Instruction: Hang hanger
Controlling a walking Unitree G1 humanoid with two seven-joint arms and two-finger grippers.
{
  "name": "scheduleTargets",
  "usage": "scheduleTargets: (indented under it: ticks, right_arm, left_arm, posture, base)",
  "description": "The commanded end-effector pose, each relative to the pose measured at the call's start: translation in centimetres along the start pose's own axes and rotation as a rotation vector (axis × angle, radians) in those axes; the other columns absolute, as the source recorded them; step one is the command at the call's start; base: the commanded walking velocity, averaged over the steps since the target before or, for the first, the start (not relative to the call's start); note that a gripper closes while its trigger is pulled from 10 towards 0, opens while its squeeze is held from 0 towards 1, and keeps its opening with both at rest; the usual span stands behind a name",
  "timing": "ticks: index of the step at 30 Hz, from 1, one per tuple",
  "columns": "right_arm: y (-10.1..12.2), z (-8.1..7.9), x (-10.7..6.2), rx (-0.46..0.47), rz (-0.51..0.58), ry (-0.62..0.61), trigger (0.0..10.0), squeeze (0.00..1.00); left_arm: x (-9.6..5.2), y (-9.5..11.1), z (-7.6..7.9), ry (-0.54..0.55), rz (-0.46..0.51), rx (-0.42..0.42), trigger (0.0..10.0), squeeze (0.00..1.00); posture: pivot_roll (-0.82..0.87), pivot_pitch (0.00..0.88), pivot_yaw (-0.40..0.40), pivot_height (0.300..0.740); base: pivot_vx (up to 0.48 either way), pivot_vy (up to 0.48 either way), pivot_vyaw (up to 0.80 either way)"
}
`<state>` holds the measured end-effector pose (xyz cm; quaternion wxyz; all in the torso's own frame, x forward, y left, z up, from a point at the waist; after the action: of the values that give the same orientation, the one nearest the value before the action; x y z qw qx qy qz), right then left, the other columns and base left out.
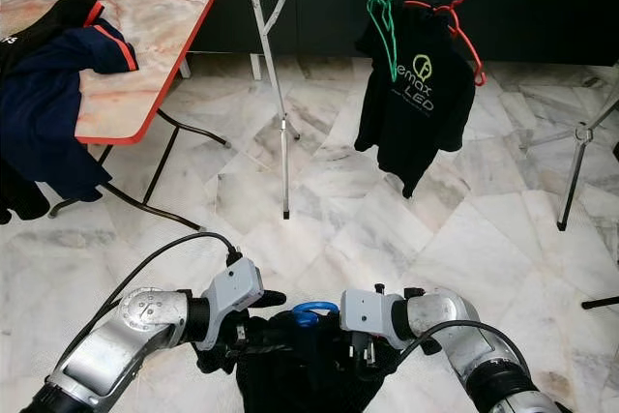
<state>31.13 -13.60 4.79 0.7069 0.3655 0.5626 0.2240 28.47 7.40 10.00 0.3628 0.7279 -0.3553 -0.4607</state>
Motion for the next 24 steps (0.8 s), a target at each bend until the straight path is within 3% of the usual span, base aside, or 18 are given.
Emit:
scheduleTargets:
  ticks: [1,21,23,24]
  right_arm:
    - [1.3,0.3,-0.1,-0.026,0.052,0.001,0.0,0.0]
    - [4.6,1.4,-0.8,-0.076,0.144,-0.011,0.0,0.0]
    - [4.7,1.2,-0.9,-0.067,0.154,-0.005,0.0,0.0]
    - [4.7,1.1,-0.9,-0.066,0.157,-0.005,0.0,0.0]
  left_arm:
    - [0.4,0.0,0.4,-0.021,-0.005,0.013,10.0,0.0]
    - [1.3,0.4,0.9,-0.065,0.012,0.011,9.8,0.0]
    - [1.3,0.6,1.1,-0.074,0.018,0.013,2.8,0.0]
    - [1.4,0.6,1.2,-0.075,0.02,0.012,0.0,0.0]
  posture:
    - [-0.05,0.211,-0.023,0.74]
    - [-0.05,0.227,-0.025,0.74]
    - [-0.06,0.229,-0.025,0.74]
    - [-0.06,0.231,-0.025,0.74]
  base:
    - [0.0,0.0,0.0]
    - [0.0,0.0,0.0]
    - [0.0,0.0,0.0]
    - [0.0,0.0,0.0]
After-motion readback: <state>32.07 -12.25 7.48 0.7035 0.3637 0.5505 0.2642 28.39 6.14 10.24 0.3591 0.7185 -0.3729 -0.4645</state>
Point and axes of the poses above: a point about 5 cm out from each wrist's last joint towards the gripper, its own x axis pointing out of the wrist towards the gripper, its own y axis along the axis of the wrist's last joint, z = x × y, the point moved 3 cm from there along x, pointing out of the wrist towards the gripper, and after that the axes turned 15 degrees about x, right-handed, at the moved point
